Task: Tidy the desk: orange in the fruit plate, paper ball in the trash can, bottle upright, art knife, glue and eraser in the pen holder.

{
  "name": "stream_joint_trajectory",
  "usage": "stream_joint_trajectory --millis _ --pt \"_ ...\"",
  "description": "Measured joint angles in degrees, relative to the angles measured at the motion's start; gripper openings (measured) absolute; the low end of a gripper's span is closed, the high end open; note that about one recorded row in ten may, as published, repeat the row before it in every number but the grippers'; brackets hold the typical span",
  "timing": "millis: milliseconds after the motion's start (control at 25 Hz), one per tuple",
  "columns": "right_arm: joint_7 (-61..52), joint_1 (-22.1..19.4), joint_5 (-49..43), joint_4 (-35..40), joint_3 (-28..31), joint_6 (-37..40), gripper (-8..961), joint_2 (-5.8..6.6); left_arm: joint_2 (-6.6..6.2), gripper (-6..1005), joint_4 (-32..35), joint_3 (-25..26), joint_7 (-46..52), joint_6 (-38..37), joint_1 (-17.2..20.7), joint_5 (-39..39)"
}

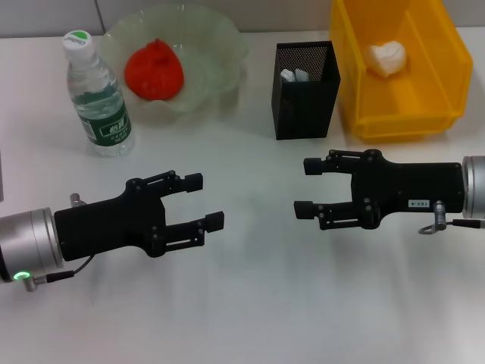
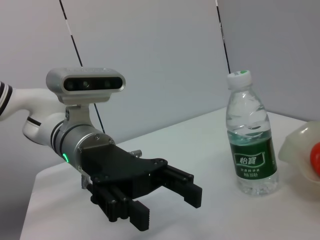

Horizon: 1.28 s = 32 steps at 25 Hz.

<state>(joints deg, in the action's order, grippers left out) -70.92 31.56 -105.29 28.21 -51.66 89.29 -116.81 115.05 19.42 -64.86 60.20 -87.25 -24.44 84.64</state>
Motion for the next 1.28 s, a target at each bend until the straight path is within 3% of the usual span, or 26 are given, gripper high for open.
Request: stream_joint_trajectory --millis 1280 --pt "-0.9 0.2 0.1 0.5 0.1 0.0 809 0.09 0.00 773 0.0 0.1 0.0 0.9 0.3 0.0"
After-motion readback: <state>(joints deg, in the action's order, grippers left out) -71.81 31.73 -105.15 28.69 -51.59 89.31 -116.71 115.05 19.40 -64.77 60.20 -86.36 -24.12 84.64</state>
